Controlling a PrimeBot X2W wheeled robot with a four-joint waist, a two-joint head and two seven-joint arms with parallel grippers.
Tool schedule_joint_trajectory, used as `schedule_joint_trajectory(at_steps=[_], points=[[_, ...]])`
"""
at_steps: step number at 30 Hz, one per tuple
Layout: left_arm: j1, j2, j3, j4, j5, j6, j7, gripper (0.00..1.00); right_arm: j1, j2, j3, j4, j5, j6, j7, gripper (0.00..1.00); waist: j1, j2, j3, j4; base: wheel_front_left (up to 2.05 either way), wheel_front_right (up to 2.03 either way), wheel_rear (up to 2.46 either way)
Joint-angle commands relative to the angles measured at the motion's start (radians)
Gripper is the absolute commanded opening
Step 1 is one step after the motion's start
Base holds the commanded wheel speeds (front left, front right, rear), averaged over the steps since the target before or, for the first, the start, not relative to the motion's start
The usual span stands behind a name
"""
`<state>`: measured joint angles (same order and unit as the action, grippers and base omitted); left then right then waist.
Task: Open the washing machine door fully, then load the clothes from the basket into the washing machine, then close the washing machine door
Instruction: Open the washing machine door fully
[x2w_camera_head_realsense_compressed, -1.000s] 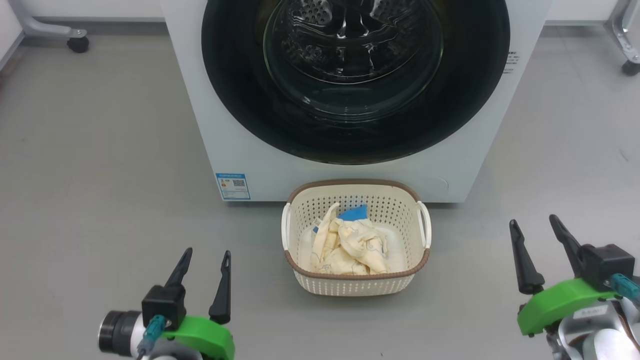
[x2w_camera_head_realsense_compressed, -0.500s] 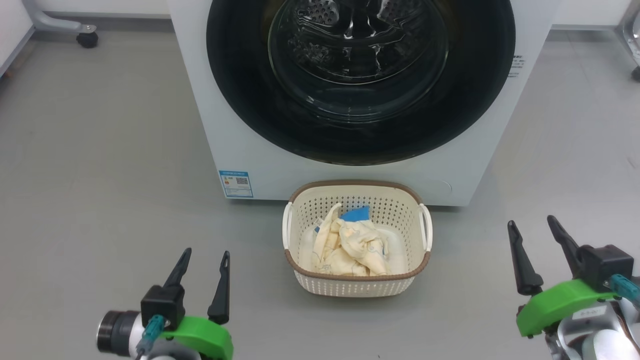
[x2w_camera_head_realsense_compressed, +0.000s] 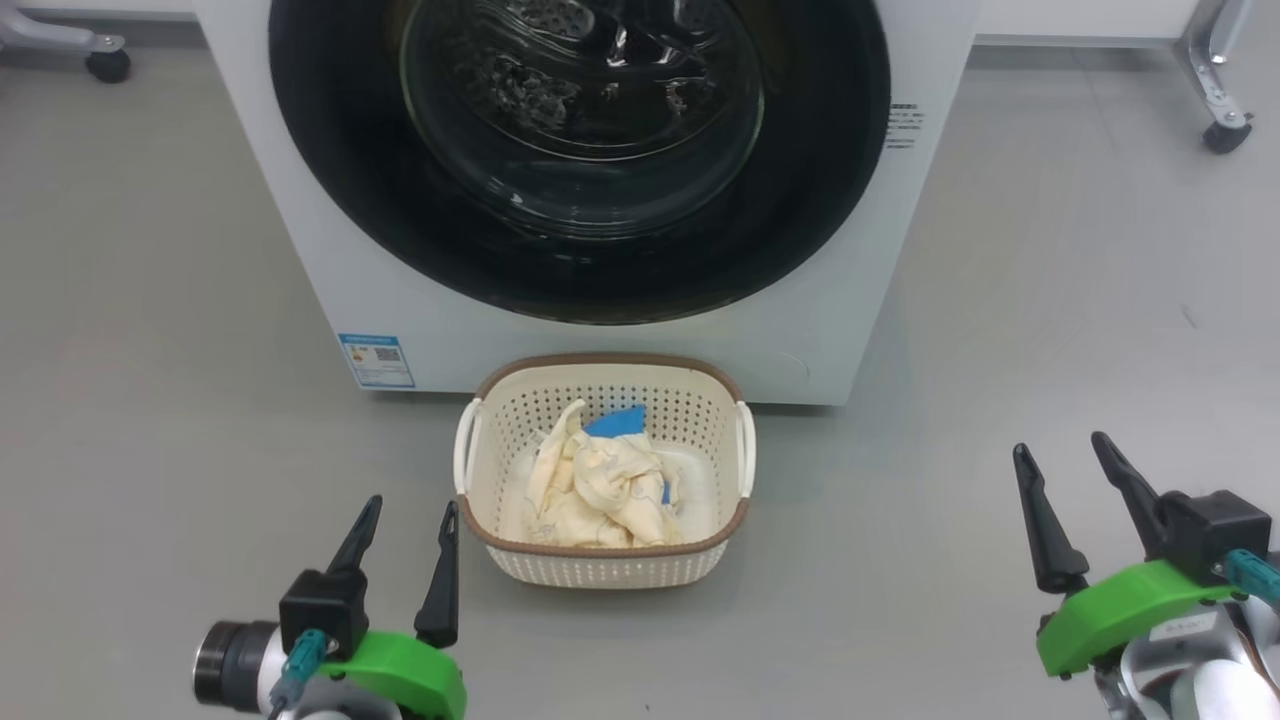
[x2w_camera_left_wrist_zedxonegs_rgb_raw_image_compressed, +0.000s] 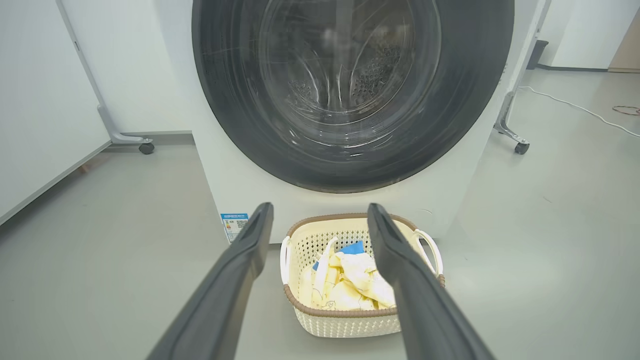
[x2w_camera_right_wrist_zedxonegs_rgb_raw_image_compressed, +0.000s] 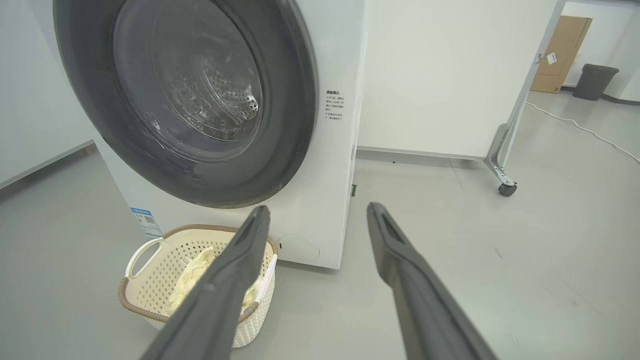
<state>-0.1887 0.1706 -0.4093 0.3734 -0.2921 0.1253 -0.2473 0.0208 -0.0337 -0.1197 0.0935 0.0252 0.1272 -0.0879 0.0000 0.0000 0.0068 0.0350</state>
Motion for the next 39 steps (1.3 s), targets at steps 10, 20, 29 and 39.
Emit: schedule_joint_trajectory(at_steps=[10,20,29,39], points=[[-0.061,0.022,0.037,-0.035,-0.008,0.001,-0.014,1.00,-0.037,-0.017,0.016,-0.022,0.013,0.003,-0.021,1.00,0.0000,0.0000,0.015,-0.018,1.23,1.23,-2.46],[-0.063,0.030,0.043,-0.050,-0.009,-0.002,-0.014,1.00,-0.046,-0.017,0.014,-0.014,0.013,0.003,-0.031,1.00,0.0000,0.0000,0.026,-0.035,0.80,0.80,-1.59],[-0.060,0.026,0.044,-0.059,-0.004,0.001,-0.014,1.00,-0.048,-0.017,0.010,-0.012,0.011,0.003,-0.034,1.00,0.0000,0.0000,0.029,-0.041,0.11,0.11,-0.23],[-0.058,0.022,0.043,-0.057,0.000,-0.004,-0.014,1.00,-0.048,-0.017,0.008,-0.016,0.011,0.003,-0.032,1.00,0.0000,0.0000,0.033,-0.037,0.00,0.00,0.00]])
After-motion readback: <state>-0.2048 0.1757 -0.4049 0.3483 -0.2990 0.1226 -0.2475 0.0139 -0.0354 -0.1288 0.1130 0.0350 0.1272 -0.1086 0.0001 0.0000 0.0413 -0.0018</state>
